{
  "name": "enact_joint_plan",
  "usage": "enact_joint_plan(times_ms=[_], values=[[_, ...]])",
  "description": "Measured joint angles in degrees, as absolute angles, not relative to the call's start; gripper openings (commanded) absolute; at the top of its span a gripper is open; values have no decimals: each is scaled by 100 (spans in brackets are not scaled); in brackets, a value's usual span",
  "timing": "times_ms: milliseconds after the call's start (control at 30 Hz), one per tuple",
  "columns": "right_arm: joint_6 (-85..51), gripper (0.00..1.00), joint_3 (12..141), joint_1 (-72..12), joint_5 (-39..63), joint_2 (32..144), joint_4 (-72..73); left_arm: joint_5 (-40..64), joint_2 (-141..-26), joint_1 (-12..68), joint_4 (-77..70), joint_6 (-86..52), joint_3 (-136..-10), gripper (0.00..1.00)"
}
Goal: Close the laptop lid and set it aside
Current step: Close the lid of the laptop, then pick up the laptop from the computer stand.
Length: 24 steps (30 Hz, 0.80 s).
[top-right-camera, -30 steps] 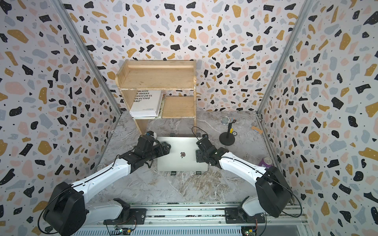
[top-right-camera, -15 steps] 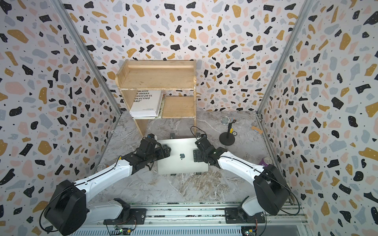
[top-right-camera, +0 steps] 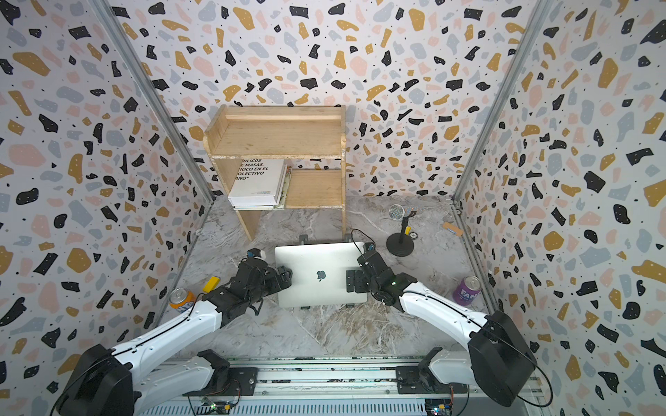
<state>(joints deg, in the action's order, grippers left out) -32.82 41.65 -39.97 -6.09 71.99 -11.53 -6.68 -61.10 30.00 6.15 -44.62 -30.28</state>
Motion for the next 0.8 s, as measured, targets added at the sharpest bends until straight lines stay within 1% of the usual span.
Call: enact_joint_plan(times_ms=[333,433,600,800], values=[[-3476,94,3186,-3791,-86,6757,-720,-539,-6014,3000,84,-4709,-2158,95],[-3581,91,2947,-3754,78,6737,-497,-484,-6031,3000,-180,-4770,-1942,94],[-3760,85,2794,-3734,331,6978,-14,-331,-6016,3002,-722,-4921,-1575,92],[-3933,83,2768,-3723,532,7376,491,-196,-6095,3002,-1315,-4980,-1302,92]])
